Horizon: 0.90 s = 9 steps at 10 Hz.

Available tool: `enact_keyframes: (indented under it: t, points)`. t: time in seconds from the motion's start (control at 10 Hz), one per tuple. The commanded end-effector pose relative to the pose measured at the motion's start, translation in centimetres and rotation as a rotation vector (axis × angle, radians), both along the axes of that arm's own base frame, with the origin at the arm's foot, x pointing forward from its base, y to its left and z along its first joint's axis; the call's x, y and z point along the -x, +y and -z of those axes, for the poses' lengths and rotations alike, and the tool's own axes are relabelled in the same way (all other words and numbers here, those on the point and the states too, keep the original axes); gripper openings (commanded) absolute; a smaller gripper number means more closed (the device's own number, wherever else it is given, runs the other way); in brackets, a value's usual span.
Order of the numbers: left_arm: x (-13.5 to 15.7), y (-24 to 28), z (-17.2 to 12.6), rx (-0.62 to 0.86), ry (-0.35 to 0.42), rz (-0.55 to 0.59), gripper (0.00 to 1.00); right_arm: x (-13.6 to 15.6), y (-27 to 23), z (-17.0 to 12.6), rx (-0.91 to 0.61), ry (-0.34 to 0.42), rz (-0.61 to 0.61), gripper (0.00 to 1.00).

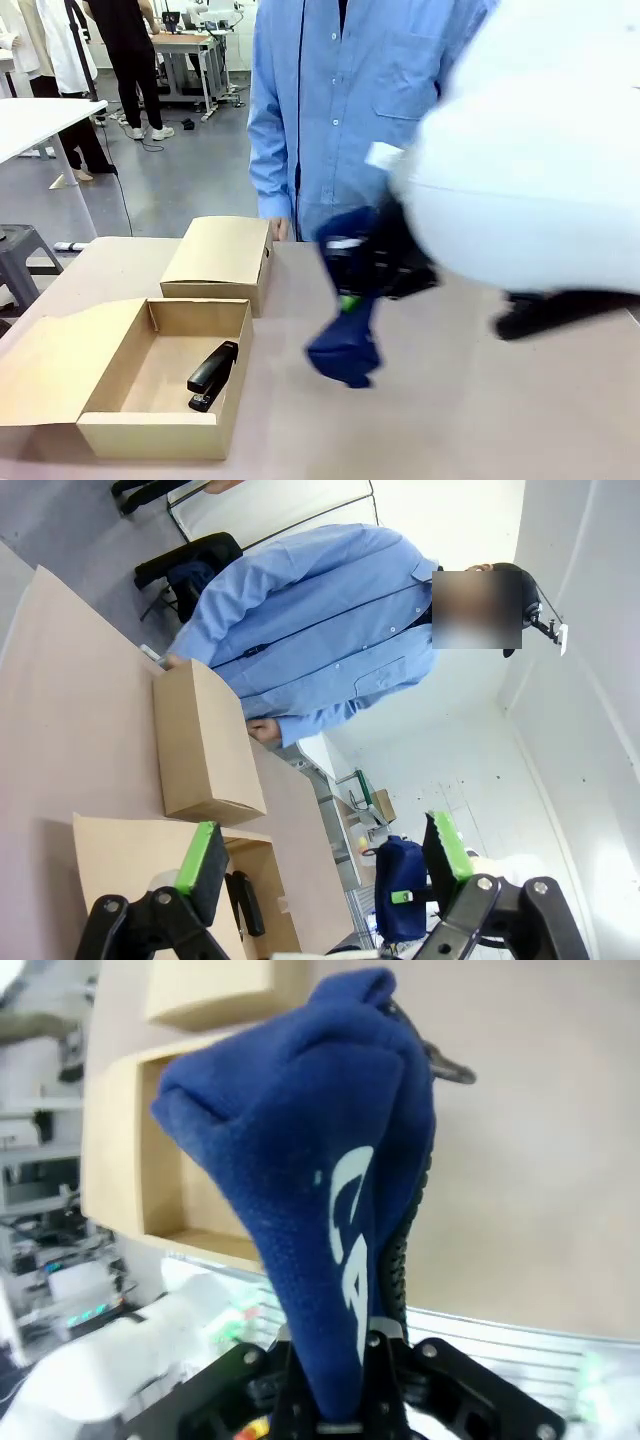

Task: Place items inside the box.
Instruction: Pick up a Pencil pouch or Stapler and place it inside the Mailer Box closest to the robot.

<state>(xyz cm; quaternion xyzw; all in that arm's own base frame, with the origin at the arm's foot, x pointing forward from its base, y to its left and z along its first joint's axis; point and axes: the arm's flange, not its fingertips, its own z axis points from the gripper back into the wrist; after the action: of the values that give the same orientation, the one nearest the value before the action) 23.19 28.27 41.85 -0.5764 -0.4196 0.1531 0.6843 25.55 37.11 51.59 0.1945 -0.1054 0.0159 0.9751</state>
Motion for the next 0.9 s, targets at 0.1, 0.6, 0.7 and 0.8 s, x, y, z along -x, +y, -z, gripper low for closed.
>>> enact_keyframes:
  t: [0.1, 0.6, 0.7, 0.8]
  points:
    - [-0.1, -0.1, -0.2, -0.003, -0.029, -0.005, 1.0, -3.5, 13.7, 2.3, -0.07, 0.063, 0.063, 0.08]
    - [-0.1, -0.1, -0.2, -0.003, -0.029, -0.005, 1.0, -2.0, 14.1, 4.7, -0.13, 0.081, 0.055, 0.08]
    - [-0.1, -0.1, -0.2, -0.003, -0.029, -0.005, 1.0, -2.7, 14.9, 7.2, -0.104, 0.091, 0.066, 0.08]
    - [-0.1, -0.1, -0.2, -0.003, -0.029, -0.005, 1.0, -2.5, 15.4, 7.7, -0.088, 0.09, 0.056, 0.08]
